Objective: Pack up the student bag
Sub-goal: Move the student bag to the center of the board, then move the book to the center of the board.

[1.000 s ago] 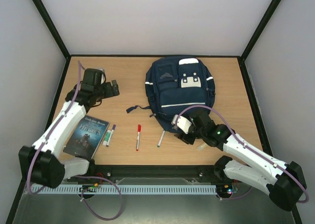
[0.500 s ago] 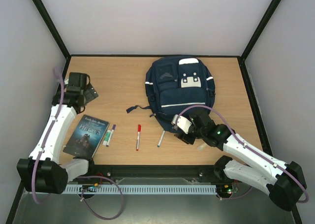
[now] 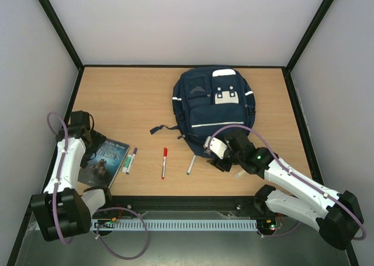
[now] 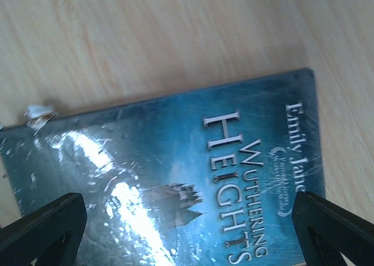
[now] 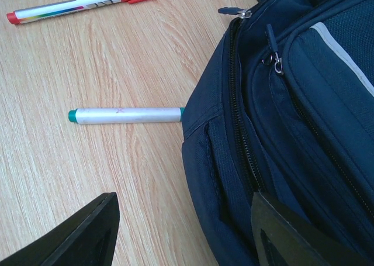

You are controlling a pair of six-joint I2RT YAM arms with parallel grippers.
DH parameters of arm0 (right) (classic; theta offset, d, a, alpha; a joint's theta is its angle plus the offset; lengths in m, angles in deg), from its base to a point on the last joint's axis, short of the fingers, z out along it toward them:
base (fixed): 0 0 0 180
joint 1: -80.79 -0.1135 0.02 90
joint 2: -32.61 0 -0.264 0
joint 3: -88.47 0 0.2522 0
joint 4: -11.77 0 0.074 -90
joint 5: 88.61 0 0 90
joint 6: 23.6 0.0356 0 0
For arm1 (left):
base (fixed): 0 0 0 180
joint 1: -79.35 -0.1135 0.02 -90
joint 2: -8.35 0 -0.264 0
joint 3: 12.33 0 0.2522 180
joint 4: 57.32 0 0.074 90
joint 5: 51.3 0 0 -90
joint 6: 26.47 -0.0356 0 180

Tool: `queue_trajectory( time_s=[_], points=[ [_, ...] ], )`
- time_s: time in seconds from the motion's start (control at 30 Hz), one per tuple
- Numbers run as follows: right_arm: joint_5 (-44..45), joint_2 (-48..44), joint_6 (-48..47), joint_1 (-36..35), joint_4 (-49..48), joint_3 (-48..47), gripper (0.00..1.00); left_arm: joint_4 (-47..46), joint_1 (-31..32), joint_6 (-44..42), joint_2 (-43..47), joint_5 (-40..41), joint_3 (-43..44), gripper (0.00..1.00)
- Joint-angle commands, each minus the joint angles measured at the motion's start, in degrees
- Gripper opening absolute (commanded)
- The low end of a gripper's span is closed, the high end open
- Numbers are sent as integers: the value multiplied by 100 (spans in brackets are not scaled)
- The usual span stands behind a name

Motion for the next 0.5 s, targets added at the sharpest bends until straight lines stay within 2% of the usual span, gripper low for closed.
queue_trajectory(
  time_s=[0.0, 0.27, 0.47],
  points=[
    [42, 41, -12, 17, -7, 96, 62, 524, -158, 609, 251, 158, -209, 99],
    [48, 72, -19, 13, -7, 103, 63, 981, -512, 993, 226, -280, -615, 99],
    [107, 118, -47, 16, -58, 135, 63, 947, -511, 757, 21, -542, -693, 99]
  ],
)
